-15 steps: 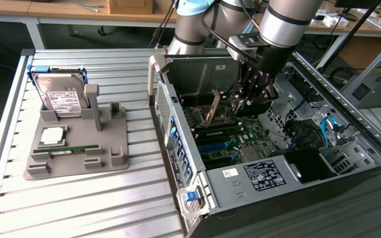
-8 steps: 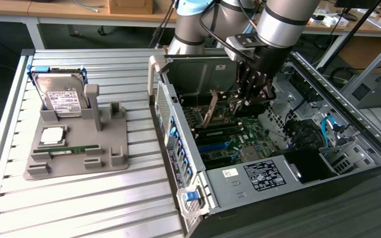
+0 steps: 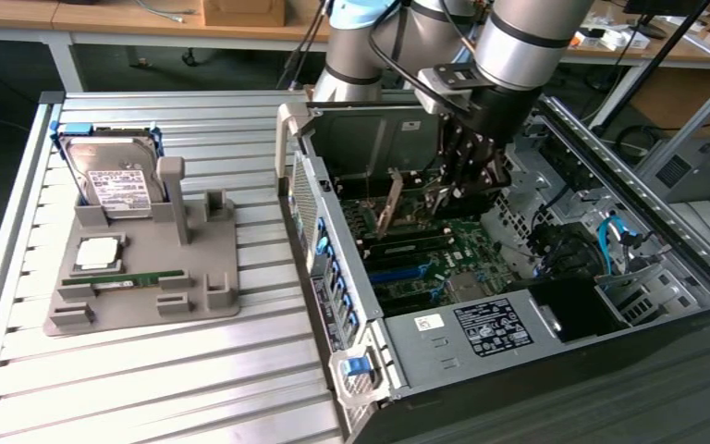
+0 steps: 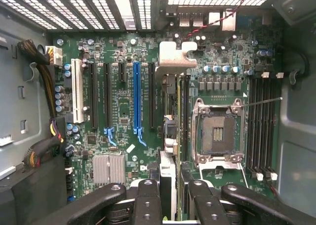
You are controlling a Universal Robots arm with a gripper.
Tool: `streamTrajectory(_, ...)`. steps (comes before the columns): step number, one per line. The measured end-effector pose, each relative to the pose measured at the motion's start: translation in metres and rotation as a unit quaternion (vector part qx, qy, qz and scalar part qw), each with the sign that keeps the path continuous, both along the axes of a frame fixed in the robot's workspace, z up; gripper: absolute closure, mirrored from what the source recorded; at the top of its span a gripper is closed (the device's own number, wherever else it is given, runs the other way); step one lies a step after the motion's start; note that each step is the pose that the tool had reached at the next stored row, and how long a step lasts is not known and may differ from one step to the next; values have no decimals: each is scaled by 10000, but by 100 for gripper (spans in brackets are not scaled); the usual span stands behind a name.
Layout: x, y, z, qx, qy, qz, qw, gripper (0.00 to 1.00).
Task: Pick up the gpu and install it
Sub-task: 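Insert the gpu into the slot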
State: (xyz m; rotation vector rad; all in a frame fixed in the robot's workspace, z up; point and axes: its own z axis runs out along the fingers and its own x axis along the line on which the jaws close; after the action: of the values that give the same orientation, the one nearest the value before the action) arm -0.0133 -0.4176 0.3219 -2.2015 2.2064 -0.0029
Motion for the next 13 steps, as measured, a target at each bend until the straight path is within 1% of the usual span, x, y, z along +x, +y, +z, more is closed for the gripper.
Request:
streamTrajectory(6,-38,0,-12,0,0,0,10000,73)
streamTrajectory(13,-120,0,-25,-1,0,0,10000,73)
